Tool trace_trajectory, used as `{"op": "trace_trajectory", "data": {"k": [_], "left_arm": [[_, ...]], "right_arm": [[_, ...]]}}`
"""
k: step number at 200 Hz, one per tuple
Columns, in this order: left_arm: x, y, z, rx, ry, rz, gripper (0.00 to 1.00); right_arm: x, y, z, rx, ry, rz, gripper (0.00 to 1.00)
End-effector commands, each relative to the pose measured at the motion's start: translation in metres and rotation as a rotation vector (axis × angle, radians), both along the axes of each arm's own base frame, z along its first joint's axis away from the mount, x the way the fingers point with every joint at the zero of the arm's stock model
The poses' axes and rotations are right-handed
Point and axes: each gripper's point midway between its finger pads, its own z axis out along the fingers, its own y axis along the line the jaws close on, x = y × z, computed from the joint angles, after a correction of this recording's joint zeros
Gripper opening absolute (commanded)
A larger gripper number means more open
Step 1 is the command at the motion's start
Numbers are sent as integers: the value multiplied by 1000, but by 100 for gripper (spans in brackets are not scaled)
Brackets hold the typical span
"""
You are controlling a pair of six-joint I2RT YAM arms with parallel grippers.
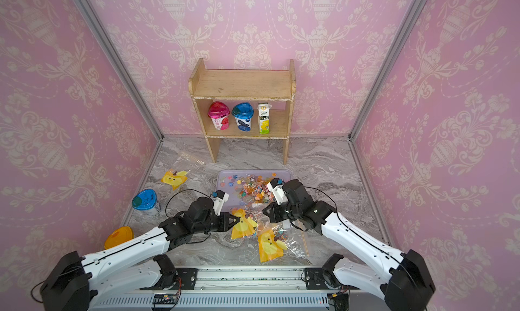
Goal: Pour candies out of the ziploc bag
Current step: Pick up the ziploc bag from the center of the board.
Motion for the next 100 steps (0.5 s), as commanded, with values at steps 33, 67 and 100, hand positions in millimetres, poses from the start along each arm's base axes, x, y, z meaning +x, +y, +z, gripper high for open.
{"op": "trace_trajectory", "data": {"k": [33,67,100], "left_arm": [[32,8,36,5,-120,22,0],[48,14,47,1,-148,43,0],[64,18,57,2,-175,64,0]], "right_arm": [[20,8,27,-38,-93,40,0],[31,10,29,-48,-103,41,0],[41,10,22,-57,-94,30,0]]}}
